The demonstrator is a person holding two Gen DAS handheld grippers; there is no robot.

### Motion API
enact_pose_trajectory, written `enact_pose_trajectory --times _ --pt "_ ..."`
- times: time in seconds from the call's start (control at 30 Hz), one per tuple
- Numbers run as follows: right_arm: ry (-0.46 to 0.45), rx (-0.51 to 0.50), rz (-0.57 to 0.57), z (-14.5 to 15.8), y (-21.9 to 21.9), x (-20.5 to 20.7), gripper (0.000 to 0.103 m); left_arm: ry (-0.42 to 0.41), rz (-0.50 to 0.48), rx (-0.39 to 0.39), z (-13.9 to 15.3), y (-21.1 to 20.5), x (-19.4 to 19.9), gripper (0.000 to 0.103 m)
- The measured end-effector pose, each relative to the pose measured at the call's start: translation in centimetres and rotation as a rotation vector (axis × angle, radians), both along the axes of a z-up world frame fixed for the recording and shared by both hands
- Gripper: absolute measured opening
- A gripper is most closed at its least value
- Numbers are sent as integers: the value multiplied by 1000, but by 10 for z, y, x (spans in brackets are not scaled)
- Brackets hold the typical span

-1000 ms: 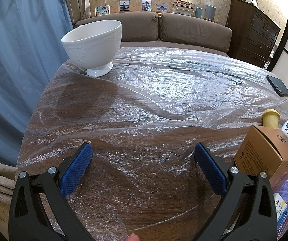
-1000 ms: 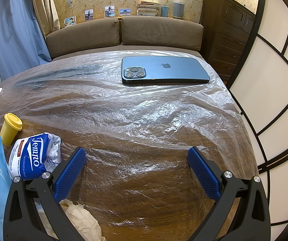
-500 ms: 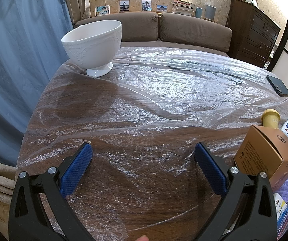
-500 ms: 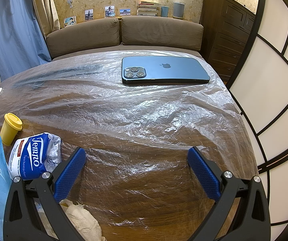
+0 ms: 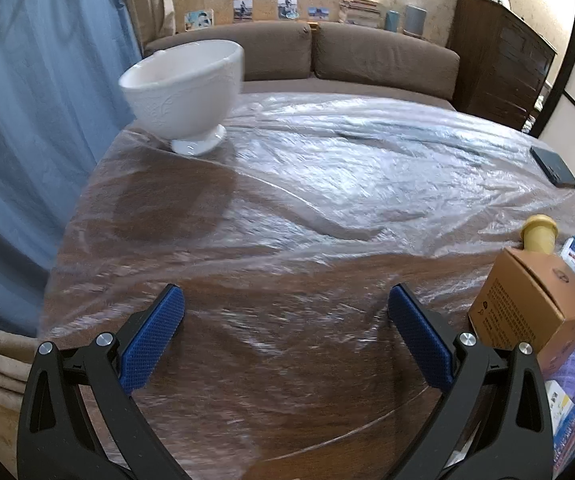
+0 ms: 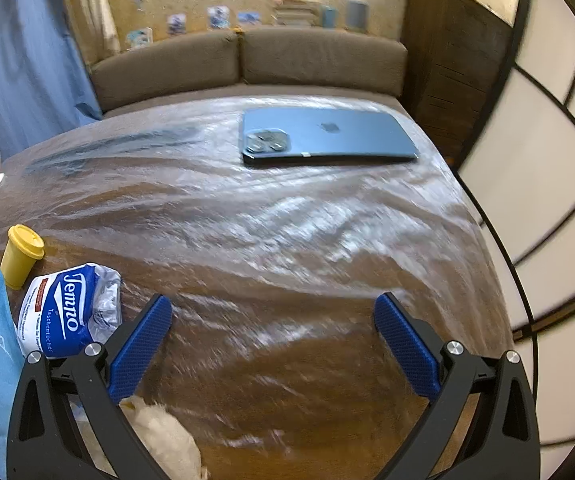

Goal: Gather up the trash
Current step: 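Grasp the white medicine box with the left tool while the right tool grasps the dental floss box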

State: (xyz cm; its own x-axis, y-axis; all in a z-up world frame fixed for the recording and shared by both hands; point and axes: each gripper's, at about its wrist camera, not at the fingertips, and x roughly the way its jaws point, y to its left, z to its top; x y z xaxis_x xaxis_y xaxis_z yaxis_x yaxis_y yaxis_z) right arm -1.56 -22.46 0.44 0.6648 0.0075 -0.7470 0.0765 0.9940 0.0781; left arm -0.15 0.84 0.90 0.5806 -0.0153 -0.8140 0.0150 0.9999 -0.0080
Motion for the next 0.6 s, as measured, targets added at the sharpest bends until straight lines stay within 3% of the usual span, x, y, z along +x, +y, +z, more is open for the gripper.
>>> enact_pose_trajectory --times 0.1,0.23,0.4,0.6 --pt "-70 54 10 24 -5 -29 99 -54 -30 -42 21 16 -14 102" --pt "-139 99 81 48 11 -88 99 -87 -167 -97 39 22 -53 102" --pt "-110 135 237 46 57 -156 99 -62 -387 -110 41 1 -98 102" --pt "-82 77 378 22 129 -208 99 -52 -597 -63 40 -34 -136 102"
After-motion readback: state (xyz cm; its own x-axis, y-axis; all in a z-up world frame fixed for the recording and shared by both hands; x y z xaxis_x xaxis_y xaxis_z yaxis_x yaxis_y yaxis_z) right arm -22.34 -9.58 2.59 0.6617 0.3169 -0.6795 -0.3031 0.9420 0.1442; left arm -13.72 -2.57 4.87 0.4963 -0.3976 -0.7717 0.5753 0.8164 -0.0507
